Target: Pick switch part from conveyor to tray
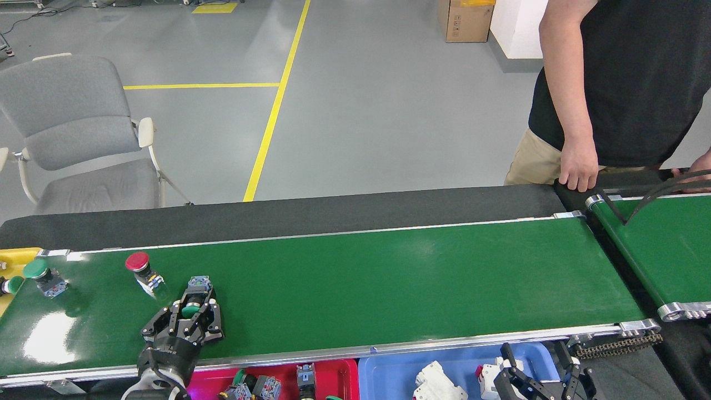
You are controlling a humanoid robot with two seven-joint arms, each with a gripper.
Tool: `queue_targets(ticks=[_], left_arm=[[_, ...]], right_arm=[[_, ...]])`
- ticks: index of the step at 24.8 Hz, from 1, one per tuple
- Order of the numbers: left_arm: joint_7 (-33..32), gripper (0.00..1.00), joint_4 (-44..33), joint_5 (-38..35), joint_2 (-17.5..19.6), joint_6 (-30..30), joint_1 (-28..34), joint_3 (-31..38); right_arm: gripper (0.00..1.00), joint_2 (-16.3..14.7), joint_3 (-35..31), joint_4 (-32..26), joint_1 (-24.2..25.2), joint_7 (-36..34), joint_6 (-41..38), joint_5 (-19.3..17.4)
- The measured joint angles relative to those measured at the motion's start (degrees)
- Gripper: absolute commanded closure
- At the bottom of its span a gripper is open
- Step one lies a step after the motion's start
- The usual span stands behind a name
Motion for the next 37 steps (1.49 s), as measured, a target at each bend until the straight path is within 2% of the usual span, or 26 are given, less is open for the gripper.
queue_targets(ticks=[1,2,3,6,11,15,20,27,32,37], left_arm=[[-0.21,0.15,-3.97,0.00,0.01,-3.79,4.11,0.01],[-0.29,0.06,-6.73,0.01,-0.02,-7.34,7.09,0.13],[-0.29,0.01,-8.11,0.07,-0.25,-10.31,8.87,0.39],[-0.38,0.00,-8.61,0.08,-0.58,-14.31,9.97,1.60],[-0.35,0.00,-8.65,0.53,-1.06,-15.69,9.92,7.95],[-0.16,0.00,-8.67,1.47,-2.85,-13.67,8.07,16.28],[-0.07,0.00,-8.66,1.70,-2.96,-12.16,7.81,22.86],[0.76,0.00,-7.59,1.71,-2.95,-10.83,7.40,24.18],[0.89,0.00,-7.00,1.95,-2.94,-10.40,7.00,24.24],[1.38,0.00,-6.94,2.12,-2.95,-10.34,7.00,24.25]], right_arm=[[0.00,0.00,0.00,-0.04,0.03,0.01,0.00,0.00],[0.00,0.00,0.00,-0.12,0.14,0.01,-0.03,0.00],[0.00,0.00,0.00,-0.31,0.45,0.03,-0.08,0.00],[0.00,0.00,0.00,-0.44,1.33,0.09,-0.13,0.00],[0.00,0.00,0.00,-0.76,1.33,-0.04,-0.27,0.00],[0.00,-0.13,0.01,-0.88,1.33,-0.09,-0.37,0.00],[0.00,-0.24,0.29,-1.17,1.33,-0.15,-0.42,0.05],[0.02,-1.80,0.00,-1.29,1.18,1.49,0.20,0.79],[0.02,-2.22,-0.22,-1.34,-2.63,7.14,5.08,1.08],[0.02,-2.36,-0.23,-1.37,-3.32,8.38,5.89,1.08]])
